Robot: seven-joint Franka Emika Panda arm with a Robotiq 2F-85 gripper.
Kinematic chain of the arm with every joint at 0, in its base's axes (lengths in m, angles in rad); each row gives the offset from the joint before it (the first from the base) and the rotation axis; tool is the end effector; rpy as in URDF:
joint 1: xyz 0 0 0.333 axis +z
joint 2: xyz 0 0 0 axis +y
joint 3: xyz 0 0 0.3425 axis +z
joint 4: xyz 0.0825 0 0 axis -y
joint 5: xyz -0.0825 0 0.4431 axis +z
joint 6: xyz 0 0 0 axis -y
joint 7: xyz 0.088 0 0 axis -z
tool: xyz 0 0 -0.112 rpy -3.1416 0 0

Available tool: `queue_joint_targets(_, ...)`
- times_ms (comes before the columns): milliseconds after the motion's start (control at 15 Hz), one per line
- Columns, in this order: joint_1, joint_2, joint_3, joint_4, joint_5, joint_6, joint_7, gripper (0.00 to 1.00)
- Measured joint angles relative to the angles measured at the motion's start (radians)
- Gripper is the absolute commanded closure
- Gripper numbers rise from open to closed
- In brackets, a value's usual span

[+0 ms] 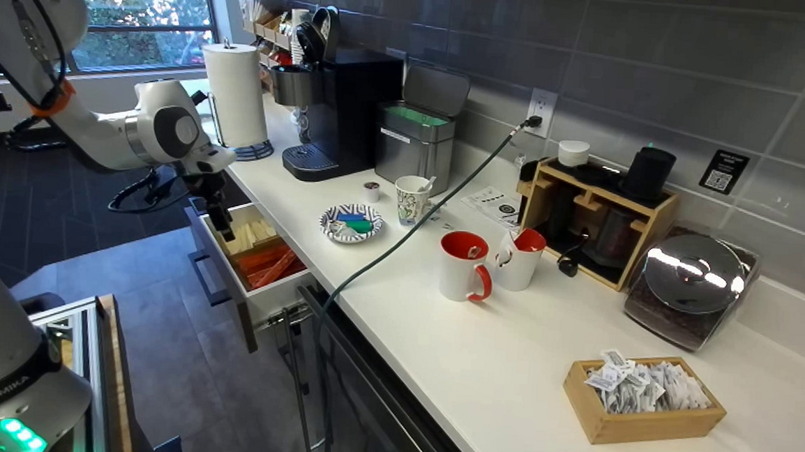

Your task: Open the top drawer

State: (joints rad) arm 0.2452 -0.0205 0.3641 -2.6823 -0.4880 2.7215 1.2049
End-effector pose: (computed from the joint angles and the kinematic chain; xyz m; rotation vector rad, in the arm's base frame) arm 0.3553 0.2667 0.2130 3.0262 -0.2333 0.3127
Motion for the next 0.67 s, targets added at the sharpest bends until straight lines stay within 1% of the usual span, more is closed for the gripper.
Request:
queue_joint_targets(267, -0.010, 0.071, -0.018, 0.011, -0.001, 0.030, -0.053, 0.00)
queue_joint_targets(667, -0.016, 0.168, -0.024, 0.038, 0.000, 0.034, -0.099, 0.00)
